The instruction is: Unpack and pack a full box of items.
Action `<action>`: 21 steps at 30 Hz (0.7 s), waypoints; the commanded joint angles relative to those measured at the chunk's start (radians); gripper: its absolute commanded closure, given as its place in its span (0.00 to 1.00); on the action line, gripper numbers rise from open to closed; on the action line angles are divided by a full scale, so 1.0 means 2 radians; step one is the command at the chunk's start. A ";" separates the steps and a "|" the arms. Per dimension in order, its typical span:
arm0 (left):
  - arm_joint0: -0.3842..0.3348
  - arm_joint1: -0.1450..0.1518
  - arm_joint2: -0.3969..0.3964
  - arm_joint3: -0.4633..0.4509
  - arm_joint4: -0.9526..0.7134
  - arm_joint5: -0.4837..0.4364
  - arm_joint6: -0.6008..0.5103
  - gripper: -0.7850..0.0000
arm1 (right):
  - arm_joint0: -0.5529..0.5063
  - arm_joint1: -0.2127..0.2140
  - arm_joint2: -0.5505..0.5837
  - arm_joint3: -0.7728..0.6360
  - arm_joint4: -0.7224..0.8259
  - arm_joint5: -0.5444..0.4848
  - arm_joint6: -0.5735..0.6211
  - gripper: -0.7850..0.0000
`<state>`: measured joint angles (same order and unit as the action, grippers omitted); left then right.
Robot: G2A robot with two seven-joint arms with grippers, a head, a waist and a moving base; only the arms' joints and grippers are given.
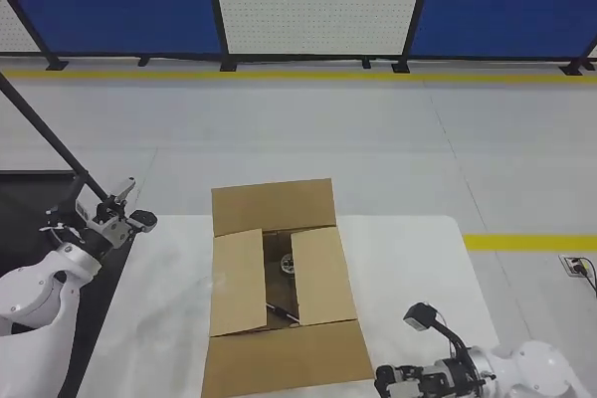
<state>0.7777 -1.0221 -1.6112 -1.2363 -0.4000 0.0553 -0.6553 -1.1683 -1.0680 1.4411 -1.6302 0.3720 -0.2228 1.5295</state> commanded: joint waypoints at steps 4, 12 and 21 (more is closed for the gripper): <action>0.000 0.000 0.000 0.000 0.000 0.000 0.000 0.00 | 0.000 0.000 0.001 0.000 -0.001 0.000 0.000 0.00; -0.041 -0.003 0.034 0.061 0.024 -0.017 -0.008 0.00 | 0.013 -0.003 -0.039 -0.012 -0.005 0.017 -0.015 0.00; -0.156 -0.028 0.133 0.220 0.052 -0.102 -0.029 0.00 | 0.047 -0.011 -0.099 0.006 0.043 0.000 -0.016 0.00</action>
<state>0.4903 -1.0722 -1.3695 -0.8351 -0.2967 -0.1323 -0.7013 -1.0782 -1.0884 1.2503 -1.6223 0.4466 -0.2188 1.4954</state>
